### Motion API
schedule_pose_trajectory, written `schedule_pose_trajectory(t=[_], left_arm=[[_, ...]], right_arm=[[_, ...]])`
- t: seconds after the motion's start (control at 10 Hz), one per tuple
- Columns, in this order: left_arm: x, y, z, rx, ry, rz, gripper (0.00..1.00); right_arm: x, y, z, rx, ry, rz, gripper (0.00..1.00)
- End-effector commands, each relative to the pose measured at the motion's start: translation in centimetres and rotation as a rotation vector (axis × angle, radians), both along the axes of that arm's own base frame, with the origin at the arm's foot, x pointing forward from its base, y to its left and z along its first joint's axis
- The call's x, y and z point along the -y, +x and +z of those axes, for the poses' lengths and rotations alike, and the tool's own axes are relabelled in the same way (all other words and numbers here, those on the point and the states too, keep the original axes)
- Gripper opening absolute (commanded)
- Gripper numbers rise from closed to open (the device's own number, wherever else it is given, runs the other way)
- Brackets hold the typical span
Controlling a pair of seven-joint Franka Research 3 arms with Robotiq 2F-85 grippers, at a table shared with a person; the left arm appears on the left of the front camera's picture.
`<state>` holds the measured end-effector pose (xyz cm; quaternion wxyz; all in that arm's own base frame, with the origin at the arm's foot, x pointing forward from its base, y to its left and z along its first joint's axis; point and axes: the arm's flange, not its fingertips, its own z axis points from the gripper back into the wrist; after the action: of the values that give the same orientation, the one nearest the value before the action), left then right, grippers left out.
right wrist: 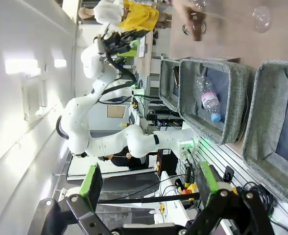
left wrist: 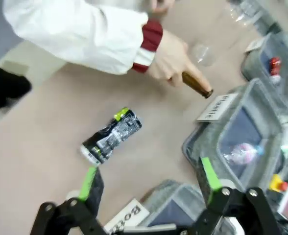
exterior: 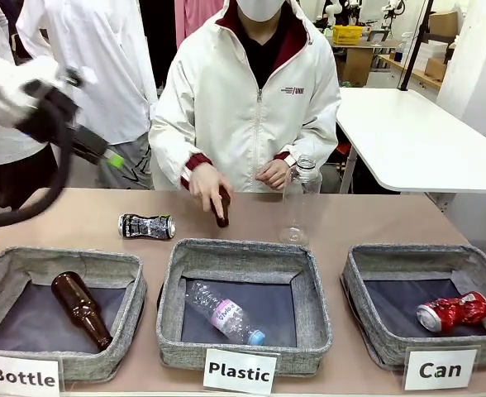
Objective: Sort the can waste into the basket.
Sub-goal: Pick up the can waste from the table and place it in the right Fabric basket.
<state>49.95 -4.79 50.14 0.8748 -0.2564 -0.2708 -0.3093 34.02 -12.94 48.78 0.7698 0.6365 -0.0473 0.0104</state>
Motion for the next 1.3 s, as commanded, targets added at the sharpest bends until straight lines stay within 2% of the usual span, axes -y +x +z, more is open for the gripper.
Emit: schedule_pose_trajectory(t=[0.0, 0.2, 0.3, 0.5, 0.6, 0.8, 1.0, 1.2], left_arm=[[-8.6, -5.5, 0.6, 0.048, -0.16, 0.04, 0.99], [-16.1, -11.8, -0.4, 0.138, -0.292, 0.205, 0.99], [-18.3, -13.6, -1.1, 0.167, -0.343, 0.321, 0.99], [-19.2, -12.6, -1.2, 0.146, -0.34, 0.345, 0.99], [-21.7, -12.3, -0.2, 0.135, -0.358, 0.352, 0.99], [-28.5, -12.6, 2.4, 0.071, -0.313, 0.23, 0.99], [-32.3, -15.3, 3.1, 0.073, -0.331, 0.314, 0.99], [-33.8, -17.6, 3.0, 0.089, -0.352, 0.358, 0.99]], right_arm=[[0.4, 0.0, 0.2, 0.017, -0.004, 0.015, 1.0], [0.4, 0.0, 0.2, 0.017, -0.004, 0.015, 1.0], [0.4, 0.0, 0.2, 0.017, -0.004, 0.015, 1.0], [0.4, 0.0, 0.2, 0.017, -0.004, 0.015, 1.0], [0.4, 0.0, 0.2, 0.017, -0.004, 0.015, 1.0], [0.4, 0.0, 0.2, 0.017, -0.004, 0.015, 1.0], [0.4, 0.0, 0.2, 0.017, -0.004, 0.015, 1.0], [0.4, 0.0, 0.2, 0.017, -0.004, 0.015, 1.0]])
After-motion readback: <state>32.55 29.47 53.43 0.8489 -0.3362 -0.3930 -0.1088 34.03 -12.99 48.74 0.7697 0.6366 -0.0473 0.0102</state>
